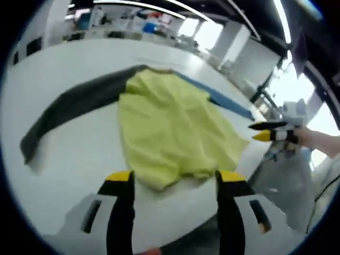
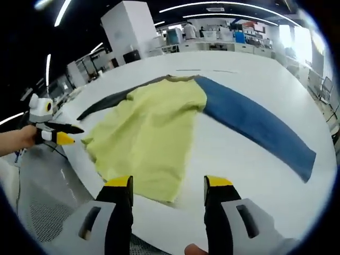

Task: Fold the garment on the visible template until the final outline fits inside the template.

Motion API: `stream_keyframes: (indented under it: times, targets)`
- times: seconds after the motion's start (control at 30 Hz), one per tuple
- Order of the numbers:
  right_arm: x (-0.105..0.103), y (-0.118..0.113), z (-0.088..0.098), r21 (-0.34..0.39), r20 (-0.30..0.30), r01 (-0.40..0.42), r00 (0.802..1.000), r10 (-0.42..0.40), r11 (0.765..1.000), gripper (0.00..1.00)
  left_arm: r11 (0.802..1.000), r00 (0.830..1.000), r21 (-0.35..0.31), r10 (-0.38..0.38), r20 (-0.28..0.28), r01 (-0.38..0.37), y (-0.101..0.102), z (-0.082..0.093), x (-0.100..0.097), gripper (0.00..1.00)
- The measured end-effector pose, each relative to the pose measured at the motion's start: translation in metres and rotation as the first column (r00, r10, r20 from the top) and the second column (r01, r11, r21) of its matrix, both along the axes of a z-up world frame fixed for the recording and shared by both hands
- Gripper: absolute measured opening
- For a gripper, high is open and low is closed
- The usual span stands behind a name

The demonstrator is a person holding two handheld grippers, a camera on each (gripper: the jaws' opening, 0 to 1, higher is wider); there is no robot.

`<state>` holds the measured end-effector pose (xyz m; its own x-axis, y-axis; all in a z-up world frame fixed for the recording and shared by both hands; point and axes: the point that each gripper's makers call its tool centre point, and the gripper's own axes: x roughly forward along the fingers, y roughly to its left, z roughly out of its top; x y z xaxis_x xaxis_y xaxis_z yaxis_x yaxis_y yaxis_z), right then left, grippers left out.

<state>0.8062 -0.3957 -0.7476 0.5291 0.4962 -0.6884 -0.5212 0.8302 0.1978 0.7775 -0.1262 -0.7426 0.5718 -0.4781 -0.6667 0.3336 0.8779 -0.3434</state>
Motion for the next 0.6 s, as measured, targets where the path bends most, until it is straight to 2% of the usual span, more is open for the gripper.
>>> stream_keyframes:
  times: [0.07,0.13,0.2,0.3,0.43,0.57,0.6]
  targets:
    - [0.001,-0.001,-0.004,-0.008,-0.002,0.004,1.000,-0.004,1.000,0.45,1.000,1.000,0.008,0.007,-0.025,-0.007,0.000,-0.003,0.001,0.43]
    - [0.003,-0.001,-0.006,-0.015,0.012,0.015,1.000,-0.015,1.000,0.43,1.000,1.000,0.005,0.004,-0.023,-0.004,-0.002,-0.004,0.005,0.36]
    - [0.001,0.001,-0.011,-0.029,0.006,0.003,1.000,-0.003,1.000,0.41,0.999,0.999,0.047,0.019,-0.025,-0.018,0.002,-0.009,0.008,0.37]
    - [-0.003,0.001,-0.019,-0.053,-0.012,-0.013,1.000,0.012,0.999,0.42,0.997,0.999,0.078,0.012,-0.040,-0.009,0.003,-0.016,0.005,0.40]
    - [-0.008,0.005,-0.026,-0.081,-0.020,-0.047,0.999,0.045,0.996,0.39,0.987,0.996,0.147,-0.049,-0.071,0.059,0.004,-0.027,-0.006,0.37]
    - [-0.014,0.005,-0.035,-0.119,-0.034,-0.059,0.998,0.056,0.991,0.38,0.986,0.997,0.158,-0.036,-0.074,0.048,0.005,-0.031,-0.005,0.30]
    - [-0.010,0.007,-0.031,-0.112,0.003,-0.071,0.997,0.072,0.991,0.36,0.986,0.997,0.159,-0.035,-0.072,0.046,0.005,-0.031,-0.005,0.29]
